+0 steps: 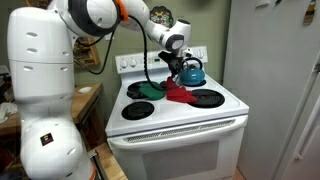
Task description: Unfold the red cleaning cloth
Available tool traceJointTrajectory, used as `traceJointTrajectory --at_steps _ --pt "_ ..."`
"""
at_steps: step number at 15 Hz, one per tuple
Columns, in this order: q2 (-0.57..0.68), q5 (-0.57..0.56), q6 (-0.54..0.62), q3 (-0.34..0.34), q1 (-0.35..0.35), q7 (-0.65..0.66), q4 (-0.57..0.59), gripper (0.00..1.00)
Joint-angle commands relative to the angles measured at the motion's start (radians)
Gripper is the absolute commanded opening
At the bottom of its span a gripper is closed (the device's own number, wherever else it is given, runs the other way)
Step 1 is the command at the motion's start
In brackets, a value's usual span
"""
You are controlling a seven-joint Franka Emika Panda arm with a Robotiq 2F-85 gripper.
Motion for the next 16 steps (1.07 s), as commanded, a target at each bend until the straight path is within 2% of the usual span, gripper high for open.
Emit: traceJointTrajectory --at_steps 1,6,12,16 --pt "-0.049 -0.068 0.024 -0.015 0.028 0.056 -0.068 0.01" --pt "-0.101 -0.090 0.052 -0.013 0.047 0.160 -0.148 0.01" --pt "-0.175 -0.252 0.026 -0.030 0.057 0.285 -0.251 0.01" --pt "-0.203 -0.287 0.017 -0.031 0.052 0.342 -0.299 0.01"
